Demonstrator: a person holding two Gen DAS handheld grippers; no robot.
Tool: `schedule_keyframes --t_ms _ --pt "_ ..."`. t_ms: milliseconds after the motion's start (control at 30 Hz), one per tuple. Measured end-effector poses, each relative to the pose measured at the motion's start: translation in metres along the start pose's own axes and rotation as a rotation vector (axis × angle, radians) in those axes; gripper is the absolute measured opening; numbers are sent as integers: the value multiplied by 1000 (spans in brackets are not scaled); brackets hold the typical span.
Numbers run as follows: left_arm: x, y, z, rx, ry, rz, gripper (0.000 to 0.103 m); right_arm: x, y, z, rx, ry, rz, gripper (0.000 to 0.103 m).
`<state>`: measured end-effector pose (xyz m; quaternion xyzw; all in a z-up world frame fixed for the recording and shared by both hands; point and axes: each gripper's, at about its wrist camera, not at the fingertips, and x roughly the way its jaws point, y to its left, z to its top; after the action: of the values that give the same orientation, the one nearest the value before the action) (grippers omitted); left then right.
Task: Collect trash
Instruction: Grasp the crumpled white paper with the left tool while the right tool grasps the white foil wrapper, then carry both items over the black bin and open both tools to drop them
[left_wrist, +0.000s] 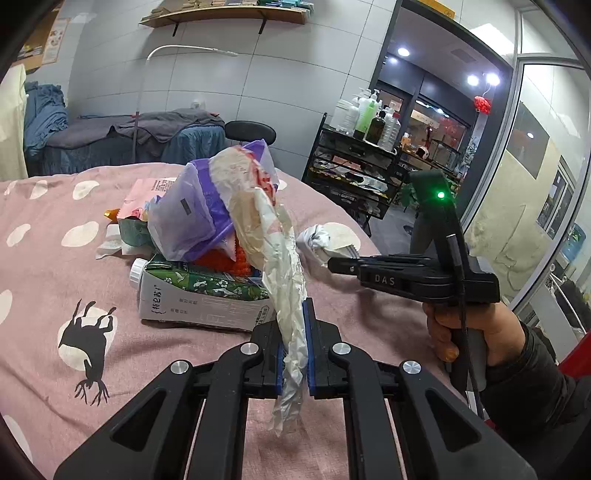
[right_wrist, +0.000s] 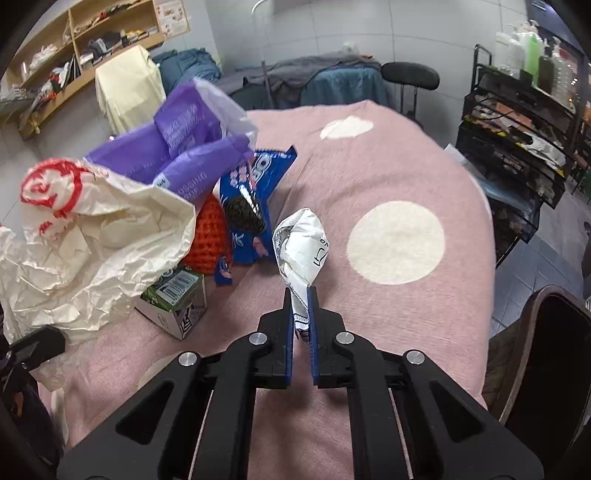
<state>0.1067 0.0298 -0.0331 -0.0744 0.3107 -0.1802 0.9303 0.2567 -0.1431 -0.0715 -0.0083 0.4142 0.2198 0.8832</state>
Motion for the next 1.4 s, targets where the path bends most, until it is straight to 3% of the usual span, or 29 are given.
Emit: schedule_keyframes --t_ms 300,700,1400 --pt "-11 -15 5 32 -36 -1 9 -46 -9 -23 59 -117 -20 8" --pt "-7 -44 10 81 -50 -57 9 -106 -33 -58 149 -260 -25 8" --pt "20 -97 15 167 -25 -169 9 -152 -114 -116 405 -336 -202 8"
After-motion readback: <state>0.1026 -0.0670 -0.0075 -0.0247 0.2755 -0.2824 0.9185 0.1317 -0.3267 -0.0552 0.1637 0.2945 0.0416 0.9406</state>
